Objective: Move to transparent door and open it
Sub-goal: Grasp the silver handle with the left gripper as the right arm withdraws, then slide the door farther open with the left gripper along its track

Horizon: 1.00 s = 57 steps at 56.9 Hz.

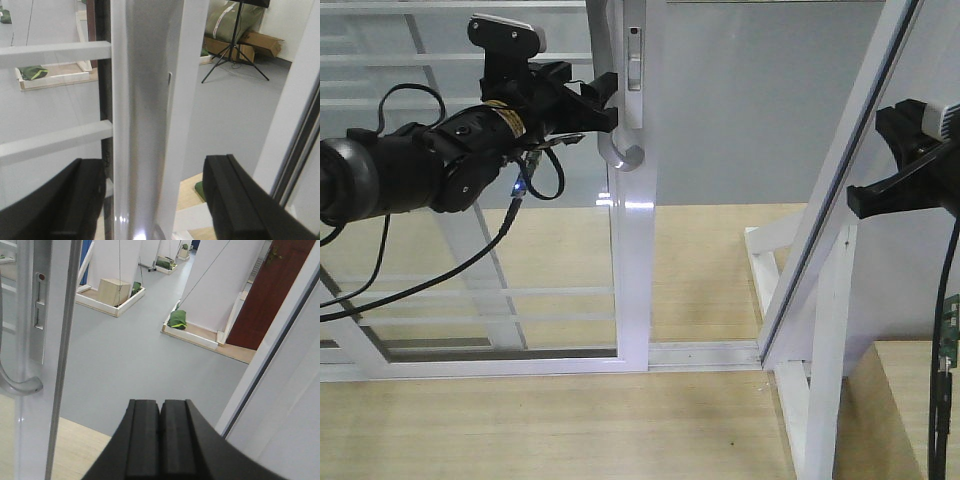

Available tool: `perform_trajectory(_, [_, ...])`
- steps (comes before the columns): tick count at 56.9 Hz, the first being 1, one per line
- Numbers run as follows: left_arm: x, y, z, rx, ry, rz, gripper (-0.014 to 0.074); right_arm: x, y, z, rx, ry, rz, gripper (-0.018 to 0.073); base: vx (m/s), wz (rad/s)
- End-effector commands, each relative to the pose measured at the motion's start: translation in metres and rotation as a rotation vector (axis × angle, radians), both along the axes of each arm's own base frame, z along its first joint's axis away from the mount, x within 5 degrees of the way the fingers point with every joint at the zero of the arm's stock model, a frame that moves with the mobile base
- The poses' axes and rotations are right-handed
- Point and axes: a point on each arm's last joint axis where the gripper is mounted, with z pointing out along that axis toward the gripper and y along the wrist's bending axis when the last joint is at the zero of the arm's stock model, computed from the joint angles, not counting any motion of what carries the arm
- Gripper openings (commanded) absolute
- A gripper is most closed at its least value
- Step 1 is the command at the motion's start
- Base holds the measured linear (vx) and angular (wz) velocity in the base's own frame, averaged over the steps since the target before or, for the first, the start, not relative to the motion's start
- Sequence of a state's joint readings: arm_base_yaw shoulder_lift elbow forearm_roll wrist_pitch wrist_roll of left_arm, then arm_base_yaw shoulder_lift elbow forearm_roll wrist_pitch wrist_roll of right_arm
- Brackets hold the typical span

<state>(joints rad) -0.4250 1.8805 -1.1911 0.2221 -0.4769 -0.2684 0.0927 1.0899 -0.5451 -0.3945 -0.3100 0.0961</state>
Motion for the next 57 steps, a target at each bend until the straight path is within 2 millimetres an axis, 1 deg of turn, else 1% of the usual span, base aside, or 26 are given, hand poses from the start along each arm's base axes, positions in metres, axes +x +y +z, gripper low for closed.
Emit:
perform_trajectory(1, [0.003, -0.004, 0.040, -0.091, -0.139, -0.011, 0.0523, 0.000, 0.001, 0.020, 0.020, -0.110, 0.015, -0.0006, 0.00, 0.00])
perform_trajectory(12, [0.020, -0.011, 0.040, -0.073, -0.118, 0.000, 0.0523, 0.000, 0.001, 0.020, 0.020, -0.111, 0.015, -0.0006, 0.00, 0.00])
perform_trajectory(25, [0.032, -0.016, 0.044, -0.076, -0.127, 0.006, 0.0523, 0.000, 0.001, 0.020, 0.020, -0.111, 0.015, -0.0006, 0.00, 0.00])
perform_trajectory(40, [0.047, -0.022, 0.032, -0.050, -0.083, 0.017, 0.0523, 0.000, 0.001, 0.020, 0.019, -0.111, 0.015, -0.0006, 0.00, 0.00])
perform_trajectory(48, [0.051, -0.023, 0.032, -0.047, -0.081, 0.020, 0.0523, 0.000, 0.001, 0.020, 0.019, -0.111, 0.015, -0.0006, 0.00, 0.00])
perform_trajectory(53, [0.051, -0.023, 0.031, -0.049, -0.073, 0.024, 0.0503, 0.000, 0.001, 0.020, 0.019, -0.110, 0.015, -0.0006, 0.00, 0.00])
perform_trajectory(57, [0.051, -0.023, 0.031, -0.046, -0.065, 0.026, 0.0450, 0.000, 0.001, 0.020, 0.019, -0.110, 0.015, -0.0006, 0.00, 0.00])
